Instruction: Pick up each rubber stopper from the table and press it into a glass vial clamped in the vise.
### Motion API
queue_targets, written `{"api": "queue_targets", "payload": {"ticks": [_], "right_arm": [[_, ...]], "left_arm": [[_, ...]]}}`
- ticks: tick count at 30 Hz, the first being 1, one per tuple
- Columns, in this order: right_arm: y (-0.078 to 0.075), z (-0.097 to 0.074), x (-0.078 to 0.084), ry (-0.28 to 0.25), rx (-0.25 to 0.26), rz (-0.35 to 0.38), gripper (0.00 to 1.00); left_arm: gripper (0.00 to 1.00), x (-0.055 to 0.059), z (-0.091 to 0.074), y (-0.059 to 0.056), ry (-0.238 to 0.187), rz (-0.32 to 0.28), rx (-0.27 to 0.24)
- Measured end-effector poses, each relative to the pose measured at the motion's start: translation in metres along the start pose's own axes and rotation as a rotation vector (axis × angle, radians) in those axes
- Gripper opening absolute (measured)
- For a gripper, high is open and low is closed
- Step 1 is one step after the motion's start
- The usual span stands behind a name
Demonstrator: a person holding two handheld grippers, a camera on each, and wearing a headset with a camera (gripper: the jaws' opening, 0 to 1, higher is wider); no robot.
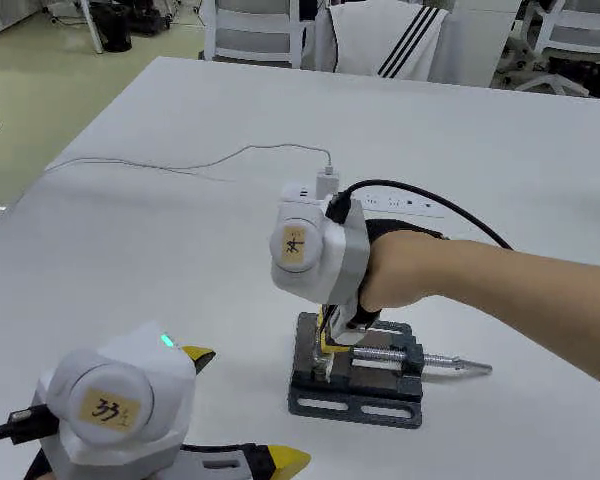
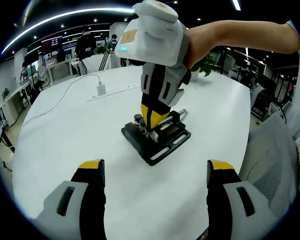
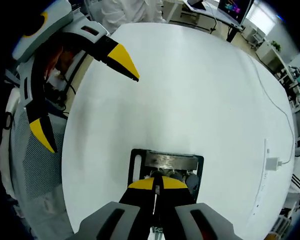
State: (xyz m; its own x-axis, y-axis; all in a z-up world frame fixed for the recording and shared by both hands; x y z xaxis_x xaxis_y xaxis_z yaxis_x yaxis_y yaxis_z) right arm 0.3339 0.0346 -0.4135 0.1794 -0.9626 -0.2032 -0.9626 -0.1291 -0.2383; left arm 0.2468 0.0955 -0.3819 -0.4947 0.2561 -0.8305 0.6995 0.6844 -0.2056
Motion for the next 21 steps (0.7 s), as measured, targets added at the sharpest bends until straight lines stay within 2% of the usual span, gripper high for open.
{"api": "queue_targets", "payload": {"ticks": [5, 10, 14, 16, 17, 18, 20, 21], "right_arm": [[0.001, -0.002, 0.003, -0.095, 0.055, 0.022, 0.0], [0.0, -0.001, 0.002, -0.115, 0.063, 0.065, 0.0], [-0.001, -0.001, 0.002, -0.128, 0.072, 0.069, 0.0], [-0.005, -0.002, 0.003, -0.151, 0.104, 0.081, 0.02], [-0.008, -0.003, 0.002, -0.171, 0.125, 0.167, 0.06], [-0.007, -0.005, 0.0, -0.202, 0.113, 0.212, 0.09], [-0.006, -0.012, 0.0, -0.254, 0.108, 0.272, 0.1], [-0.005, -0.014, 0.002, -0.264, 0.111, 0.278, 0.1]], "left_arm": [[0.82, 0.002, 0.001, -0.005, -0.007, 0.002, 0.0], [0.83, 0.004, -0.001, -0.01, 0.006, 0.023, 0.009], [0.83, 0.003, -0.005, -0.011, 0.009, 0.032, 0.007], [0.83, 0.003, -0.005, -0.012, 0.009, 0.034, 0.01], [0.83, 0.004, -0.005, -0.013, 0.015, 0.038, 0.007], [0.83, 0.005, -0.005, -0.013, 0.017, 0.039, 0.008], [0.83, 0.006, -0.005, -0.013, 0.018, 0.035, 0.009], [0.83, 0.006, -0.005, -0.013, 0.02, 0.036, 0.01]]}}
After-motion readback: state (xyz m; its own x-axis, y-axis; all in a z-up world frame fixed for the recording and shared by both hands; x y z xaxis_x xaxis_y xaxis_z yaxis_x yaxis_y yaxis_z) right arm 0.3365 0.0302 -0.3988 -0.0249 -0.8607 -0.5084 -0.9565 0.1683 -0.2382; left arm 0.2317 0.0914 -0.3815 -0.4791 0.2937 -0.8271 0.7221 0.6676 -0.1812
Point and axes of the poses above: the centre of the closed fingertips' face, and the gripper's own axes: z roughly forward along the fingers, y roughly to its left, x roughly out of its underside, the point moved 2 cm from there along -z, roughly backward along the fingers, and after that the axes turned 12 degrees about x, right-handed, at the moved point
